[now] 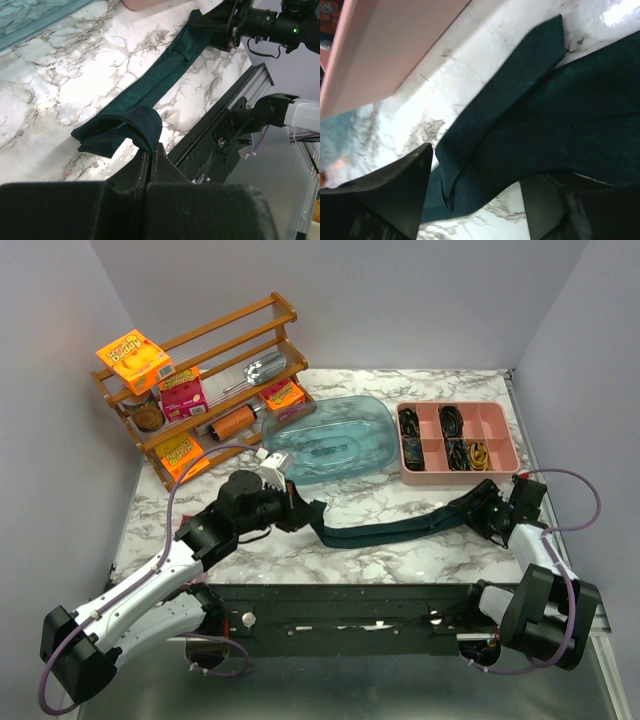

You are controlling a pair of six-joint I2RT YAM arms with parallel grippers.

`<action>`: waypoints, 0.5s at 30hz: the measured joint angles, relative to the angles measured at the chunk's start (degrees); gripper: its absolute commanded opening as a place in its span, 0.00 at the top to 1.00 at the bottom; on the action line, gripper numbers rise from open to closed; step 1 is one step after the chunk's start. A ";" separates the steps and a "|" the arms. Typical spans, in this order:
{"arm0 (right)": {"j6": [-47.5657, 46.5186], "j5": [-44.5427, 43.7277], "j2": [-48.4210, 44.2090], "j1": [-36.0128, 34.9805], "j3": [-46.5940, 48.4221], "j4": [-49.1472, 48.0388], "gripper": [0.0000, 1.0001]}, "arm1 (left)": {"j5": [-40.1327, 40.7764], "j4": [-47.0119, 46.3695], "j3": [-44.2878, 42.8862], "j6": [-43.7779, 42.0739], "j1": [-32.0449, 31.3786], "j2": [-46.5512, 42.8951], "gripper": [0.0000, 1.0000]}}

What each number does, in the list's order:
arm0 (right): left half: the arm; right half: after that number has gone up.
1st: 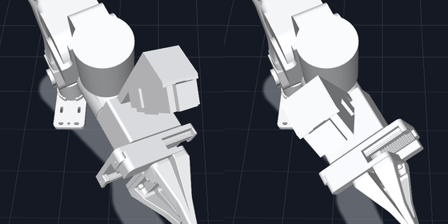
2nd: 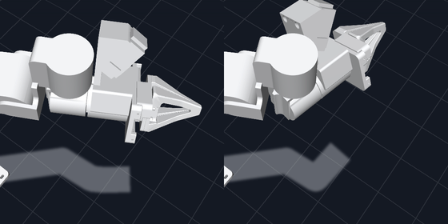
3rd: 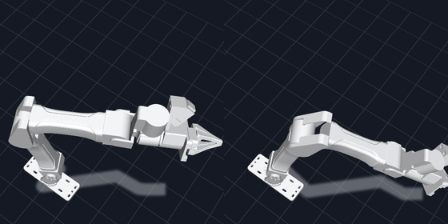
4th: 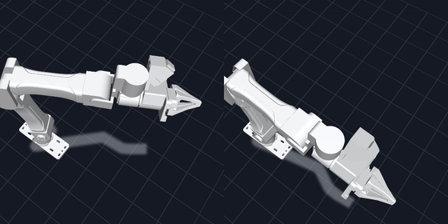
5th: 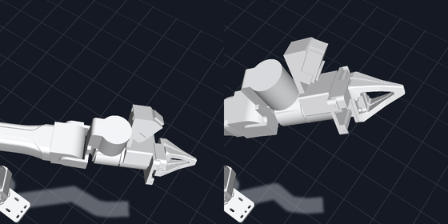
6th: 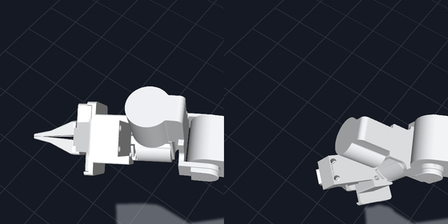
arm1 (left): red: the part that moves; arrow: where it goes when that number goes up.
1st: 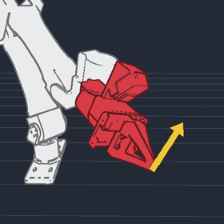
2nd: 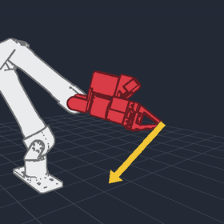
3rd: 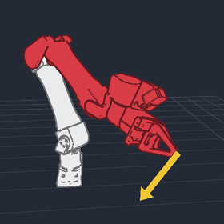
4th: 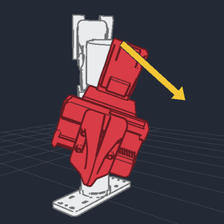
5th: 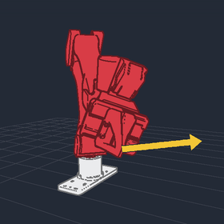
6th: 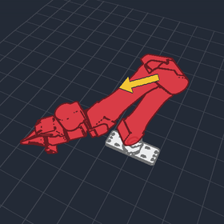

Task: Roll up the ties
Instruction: Place the tie at the center of the board.

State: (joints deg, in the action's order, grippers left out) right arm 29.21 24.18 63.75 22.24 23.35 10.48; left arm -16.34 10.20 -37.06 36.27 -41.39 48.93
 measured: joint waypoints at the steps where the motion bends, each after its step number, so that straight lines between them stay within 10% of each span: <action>1: -0.20 -0.04 -0.09 0.02 0.02 0.33 0.08 | 0.31 0.46 0.02 0.22 0.00 -0.55 1.00; 15: -1.16 -10.56 -4.17 0.37 8.26 9.16 0.00 | 3.02 6.32 2.60 3.69 0.00 -4.35 1.00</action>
State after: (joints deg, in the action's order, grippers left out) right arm 28.05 13.63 59.57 22.61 31.62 19.64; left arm -13.32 16.51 -34.46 39.97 -41.39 44.58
